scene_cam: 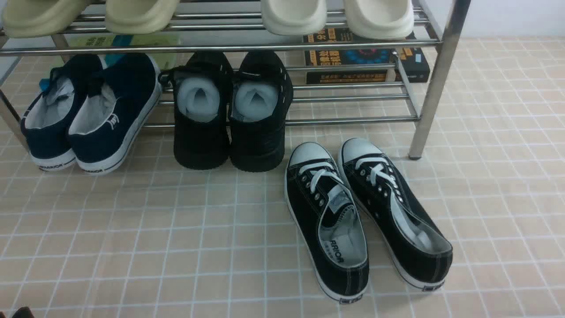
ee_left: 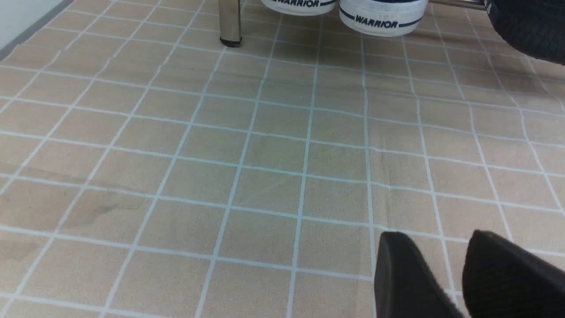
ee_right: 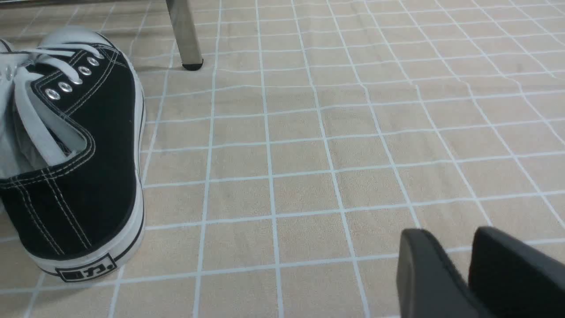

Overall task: Take the shoes off the shelf from the light coffee tablecloth by hand.
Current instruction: 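Grasp the leftmost shoe on the bottom shelf of the shoe rack with the left gripper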

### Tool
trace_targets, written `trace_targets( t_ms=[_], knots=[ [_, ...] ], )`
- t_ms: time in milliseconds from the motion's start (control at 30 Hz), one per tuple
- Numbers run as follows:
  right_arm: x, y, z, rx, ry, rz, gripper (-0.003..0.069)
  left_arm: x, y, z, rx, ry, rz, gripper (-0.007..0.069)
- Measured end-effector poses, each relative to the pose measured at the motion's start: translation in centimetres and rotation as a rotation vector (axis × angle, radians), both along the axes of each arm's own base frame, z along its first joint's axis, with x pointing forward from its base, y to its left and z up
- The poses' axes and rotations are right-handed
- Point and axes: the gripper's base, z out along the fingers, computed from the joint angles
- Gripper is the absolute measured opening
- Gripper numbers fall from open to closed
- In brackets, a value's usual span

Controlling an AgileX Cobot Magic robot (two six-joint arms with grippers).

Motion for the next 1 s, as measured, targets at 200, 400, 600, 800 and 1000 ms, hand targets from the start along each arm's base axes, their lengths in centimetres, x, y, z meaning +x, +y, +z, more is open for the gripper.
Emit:
trace_targets(
  t_ms=[200,400,600,800,1000],
  knots=[
    [0.0,0.0,0.0,0.0,0.0,0.0,0.0183,0.0,0.0,0.0,0.0,0.0,0.0,0.024],
    [0.0,0.0,0.0,0.0,0.0,0.0,0.0191,0.0,0.1,0.02,0.029,0.0,0.002,0.024],
    [0.0,0.0,0.0,0.0,0.0,0.0,0.0192,-0.02,0.39,0.05,0.115,0.005,0.01,0.024],
    [0.0,0.0,0.0,0.0,0.0,0.0,0.0195,-0.05,0.71,0.08,0.204,0.013,0.019,0.024],
    [0.0,0.0,0.0,0.0,0.0,0.0,0.0203,0.03,0.14,0.08,-0.16,-0.026,0.065,0.024]
  ],
)
